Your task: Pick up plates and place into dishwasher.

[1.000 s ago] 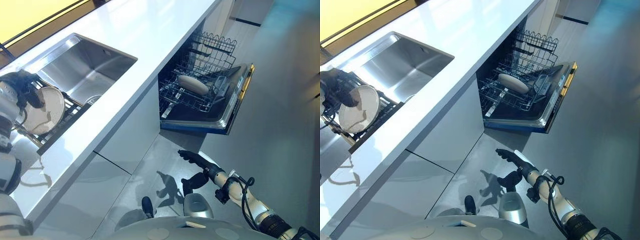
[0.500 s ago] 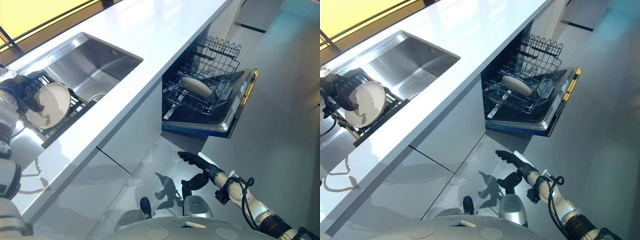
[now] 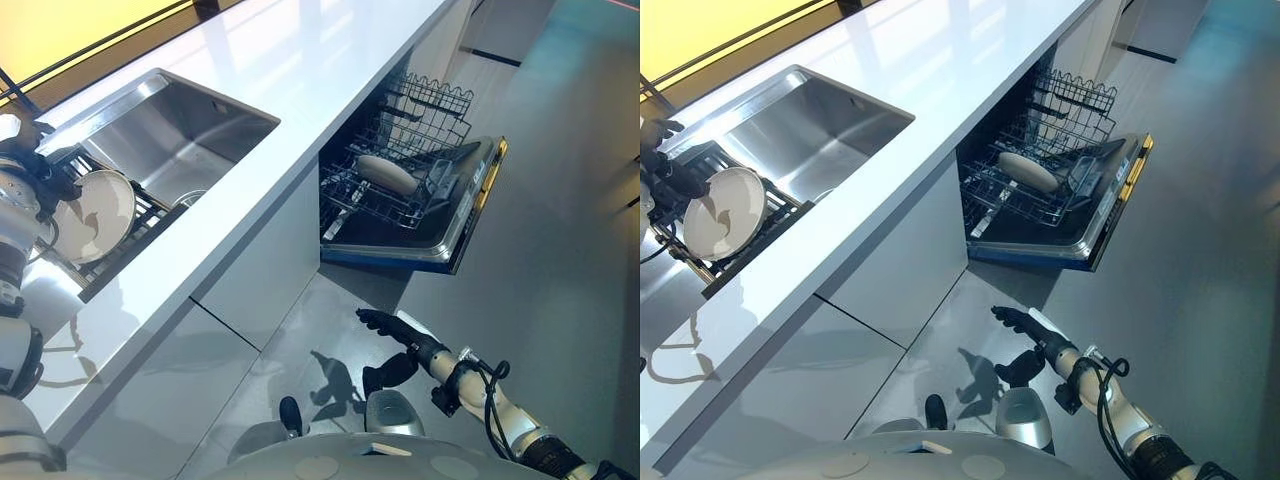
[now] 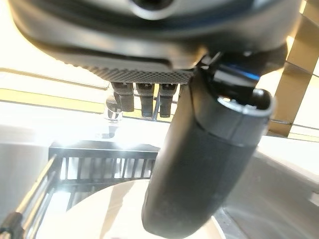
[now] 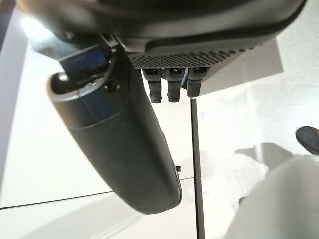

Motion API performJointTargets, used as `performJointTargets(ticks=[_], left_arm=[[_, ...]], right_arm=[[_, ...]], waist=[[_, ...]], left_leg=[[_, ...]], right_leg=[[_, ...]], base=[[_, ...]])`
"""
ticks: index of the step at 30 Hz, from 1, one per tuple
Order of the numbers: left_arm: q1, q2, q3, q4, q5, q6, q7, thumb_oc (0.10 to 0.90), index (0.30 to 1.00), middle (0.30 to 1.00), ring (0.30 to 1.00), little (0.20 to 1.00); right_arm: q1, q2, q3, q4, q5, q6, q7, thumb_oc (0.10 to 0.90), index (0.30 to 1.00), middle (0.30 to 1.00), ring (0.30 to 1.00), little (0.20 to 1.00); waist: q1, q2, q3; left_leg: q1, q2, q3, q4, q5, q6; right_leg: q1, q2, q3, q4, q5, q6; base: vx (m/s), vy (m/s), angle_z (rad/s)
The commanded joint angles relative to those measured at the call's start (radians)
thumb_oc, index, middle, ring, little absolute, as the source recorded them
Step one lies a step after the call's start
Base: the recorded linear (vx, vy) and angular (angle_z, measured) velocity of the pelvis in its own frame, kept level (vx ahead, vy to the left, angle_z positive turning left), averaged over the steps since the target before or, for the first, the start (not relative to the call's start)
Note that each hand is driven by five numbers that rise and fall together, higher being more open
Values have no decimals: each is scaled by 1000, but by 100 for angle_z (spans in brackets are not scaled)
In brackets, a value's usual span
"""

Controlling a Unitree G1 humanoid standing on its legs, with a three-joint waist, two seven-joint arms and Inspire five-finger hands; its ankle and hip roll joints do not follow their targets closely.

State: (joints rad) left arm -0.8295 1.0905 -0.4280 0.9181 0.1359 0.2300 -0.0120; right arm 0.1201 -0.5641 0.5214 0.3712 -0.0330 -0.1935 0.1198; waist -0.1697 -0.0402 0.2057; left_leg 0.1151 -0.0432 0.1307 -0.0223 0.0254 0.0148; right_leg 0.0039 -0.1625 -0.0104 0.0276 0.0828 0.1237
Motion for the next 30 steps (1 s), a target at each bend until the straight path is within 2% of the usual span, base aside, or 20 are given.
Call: performJointTargets(ticks=[1,10,25,30], left_arm=[[-62,44,58,18,-9,-6,18,800,900,900,900,900],[-78,36,34,100,-66,26,-88,800,900,900,900,900],[-121,42,-4,219,-24,32,-113,800,900,900,900,900],[-128,56,0,262,-34,16,-107,800,900,900,900,900]], right_arm=[[-16,-18,-27,-81,3,-50,-3,800,900,900,900,900],[-28,-44,-35,-88,-17,-43,-19,800,900,900,900,900],[-29,-73,-57,-82,-42,-58,-44,800,900,900,900,900],[-29,-78,-63,-67,-44,-65,-48,800,900,900,900,900]], waist=[[-11,61,-39],[-18,62,14],[-29,48,60],[-32,45,74]], left_leg=[[-27,-55,24,85,-166,45],[-96,-61,36,146,-171,45],[-154,-62,49,179,-167,43],[-163,-54,58,185,-170,41]], right_leg=[[-161,33,38,119,23,59],[-213,12,54,128,55,59],[-268,9,58,126,77,56],[-280,11,53,127,75,55]], base=[[60,87,-4],[7,83,-5],[-18,70,0],[-20,75,0]])
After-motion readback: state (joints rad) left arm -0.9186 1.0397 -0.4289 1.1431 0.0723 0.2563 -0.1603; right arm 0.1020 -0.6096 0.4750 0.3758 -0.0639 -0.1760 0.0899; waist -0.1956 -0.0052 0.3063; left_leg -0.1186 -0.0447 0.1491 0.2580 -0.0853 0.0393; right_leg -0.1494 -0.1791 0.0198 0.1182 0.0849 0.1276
